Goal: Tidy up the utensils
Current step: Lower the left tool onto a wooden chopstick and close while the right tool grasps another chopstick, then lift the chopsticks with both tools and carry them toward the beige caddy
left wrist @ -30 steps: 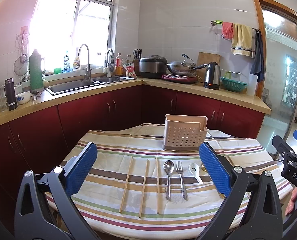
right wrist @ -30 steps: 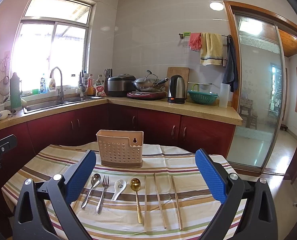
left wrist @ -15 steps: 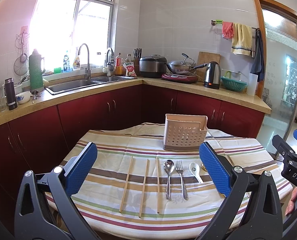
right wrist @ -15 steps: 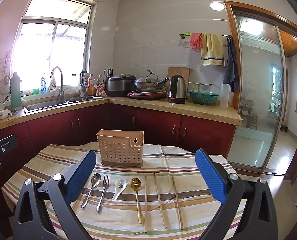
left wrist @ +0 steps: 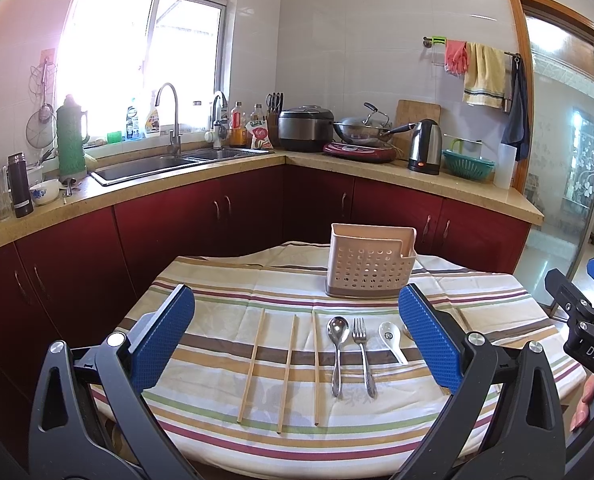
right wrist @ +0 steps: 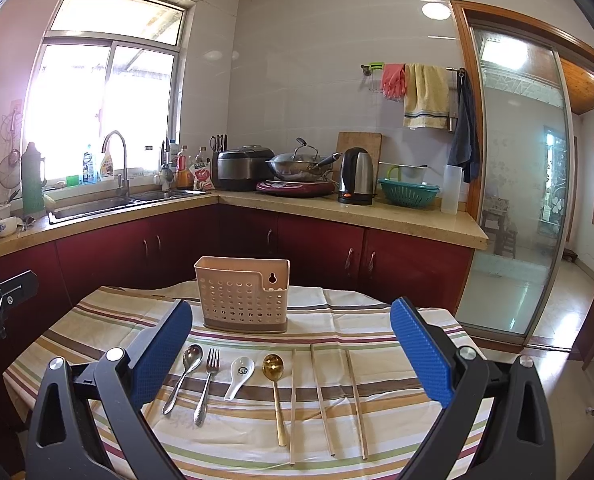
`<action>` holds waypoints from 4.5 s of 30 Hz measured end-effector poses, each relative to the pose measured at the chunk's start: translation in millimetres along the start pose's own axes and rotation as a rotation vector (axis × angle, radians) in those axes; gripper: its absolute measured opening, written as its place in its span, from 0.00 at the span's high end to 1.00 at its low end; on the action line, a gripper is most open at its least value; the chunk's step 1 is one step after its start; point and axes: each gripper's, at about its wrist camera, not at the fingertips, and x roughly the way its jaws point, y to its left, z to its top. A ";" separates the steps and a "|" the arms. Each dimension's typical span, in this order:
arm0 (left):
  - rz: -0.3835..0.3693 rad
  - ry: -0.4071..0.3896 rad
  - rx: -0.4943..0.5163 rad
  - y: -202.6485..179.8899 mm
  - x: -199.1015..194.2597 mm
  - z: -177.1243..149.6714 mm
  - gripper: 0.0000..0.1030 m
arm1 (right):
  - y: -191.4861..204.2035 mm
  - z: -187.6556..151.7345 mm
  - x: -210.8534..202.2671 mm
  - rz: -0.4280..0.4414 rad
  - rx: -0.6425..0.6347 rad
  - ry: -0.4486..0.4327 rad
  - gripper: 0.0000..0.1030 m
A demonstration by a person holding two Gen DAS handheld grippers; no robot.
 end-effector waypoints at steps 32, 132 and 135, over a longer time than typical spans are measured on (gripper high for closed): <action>0.135 0.320 -0.011 80.8 135.4 -144.5 0.24 | -62.3 -145.5 87.6 -0.041 0.040 0.198 0.16; -0.095 0.146 -0.045 85.3 83.3 -47.0 0.94 | -88.6 -56.2 64.0 0.004 0.089 0.001 0.93; -0.099 0.134 -0.036 84.5 89.4 -35.4 0.94 | -87.6 -48.9 76.0 0.016 0.095 0.000 0.93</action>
